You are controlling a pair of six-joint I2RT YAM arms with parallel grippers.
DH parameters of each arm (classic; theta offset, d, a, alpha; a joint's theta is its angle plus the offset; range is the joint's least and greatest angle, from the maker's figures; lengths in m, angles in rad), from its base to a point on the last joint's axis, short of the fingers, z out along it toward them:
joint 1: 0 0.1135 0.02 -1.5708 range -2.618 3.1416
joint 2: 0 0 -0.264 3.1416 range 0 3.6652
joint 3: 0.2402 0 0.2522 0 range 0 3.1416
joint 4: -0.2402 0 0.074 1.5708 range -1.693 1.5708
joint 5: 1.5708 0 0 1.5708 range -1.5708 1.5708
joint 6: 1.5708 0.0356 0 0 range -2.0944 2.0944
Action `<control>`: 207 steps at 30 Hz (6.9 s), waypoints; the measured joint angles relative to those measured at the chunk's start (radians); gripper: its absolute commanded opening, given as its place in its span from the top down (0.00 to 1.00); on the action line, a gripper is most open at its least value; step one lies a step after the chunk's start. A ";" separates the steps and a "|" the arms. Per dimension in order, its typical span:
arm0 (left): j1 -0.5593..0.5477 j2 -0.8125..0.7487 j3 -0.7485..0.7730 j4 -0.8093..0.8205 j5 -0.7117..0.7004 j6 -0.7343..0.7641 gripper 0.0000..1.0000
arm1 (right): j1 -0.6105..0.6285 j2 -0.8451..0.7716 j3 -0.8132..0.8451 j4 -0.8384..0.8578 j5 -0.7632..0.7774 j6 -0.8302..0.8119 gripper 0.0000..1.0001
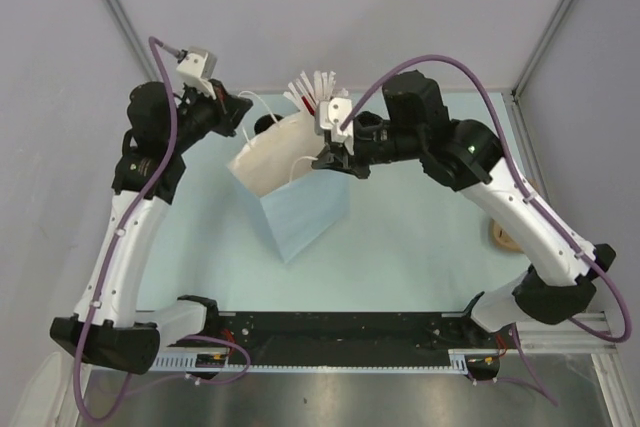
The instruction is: Pack the takeout coffee
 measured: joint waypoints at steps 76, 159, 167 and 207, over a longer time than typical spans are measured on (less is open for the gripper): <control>-0.204 -0.129 -0.160 -0.311 0.266 0.418 1.00 | 0.117 -0.265 -0.692 0.000 0.035 -0.121 1.00; 0.104 -0.218 0.144 -0.314 0.069 0.243 0.01 | -0.647 -0.179 -0.631 0.410 -0.007 0.372 0.00; 0.105 -0.384 -0.063 -0.302 0.201 0.335 0.01 | -0.674 -0.195 -0.637 0.429 -0.016 0.386 0.00; 0.157 -0.493 -0.425 -0.319 0.424 0.531 0.01 | -0.741 -0.237 -0.631 0.340 0.131 0.192 0.00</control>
